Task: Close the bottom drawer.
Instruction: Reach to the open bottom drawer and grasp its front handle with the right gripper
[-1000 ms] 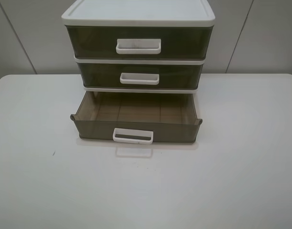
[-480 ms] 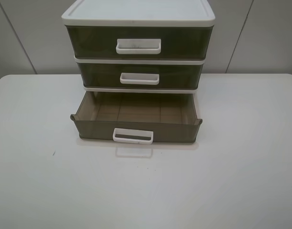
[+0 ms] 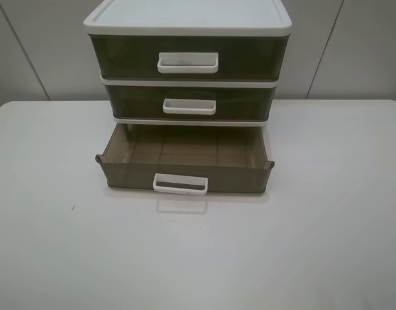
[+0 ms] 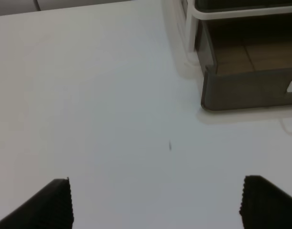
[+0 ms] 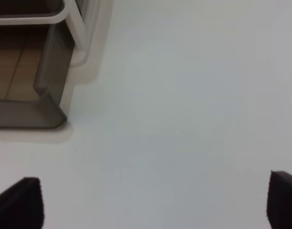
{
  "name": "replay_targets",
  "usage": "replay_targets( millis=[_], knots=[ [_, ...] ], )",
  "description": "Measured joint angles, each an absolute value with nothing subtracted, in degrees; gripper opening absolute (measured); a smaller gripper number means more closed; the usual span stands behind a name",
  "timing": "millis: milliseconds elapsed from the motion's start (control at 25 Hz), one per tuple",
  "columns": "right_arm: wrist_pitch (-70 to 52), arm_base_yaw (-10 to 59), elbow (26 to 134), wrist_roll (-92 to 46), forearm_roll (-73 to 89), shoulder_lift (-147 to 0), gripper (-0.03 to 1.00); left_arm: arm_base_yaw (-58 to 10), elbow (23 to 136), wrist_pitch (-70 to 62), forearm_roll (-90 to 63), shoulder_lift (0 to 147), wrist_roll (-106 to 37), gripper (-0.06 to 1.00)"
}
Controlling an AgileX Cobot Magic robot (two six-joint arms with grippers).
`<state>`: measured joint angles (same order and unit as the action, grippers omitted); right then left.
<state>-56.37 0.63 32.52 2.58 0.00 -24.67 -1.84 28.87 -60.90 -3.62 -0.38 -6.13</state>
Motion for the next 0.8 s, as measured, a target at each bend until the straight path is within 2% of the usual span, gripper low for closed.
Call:
replay_targets(
  millis=[440, 600, 800],
  knots=[
    [-36.5, 1.6, 36.4, 3.1, 0.0, -47.7, 0.82, -1.8, 28.9, -60.9, -3.6, -0.4, -6.1, 0.72],
    [-28.3, 9.1, 36.4, 6.4, 1.8, -54.1, 0.82, -1.8, 28.9, -60.9, -3.6, -0.4, -6.1, 0.72],
    [-18.6, 22.1, 36.4, 7.2, 2.6, -61.3, 0.82, -1.8, 28.9, -60.9, -3.6, -0.4, -6.1, 0.72]
  ],
)
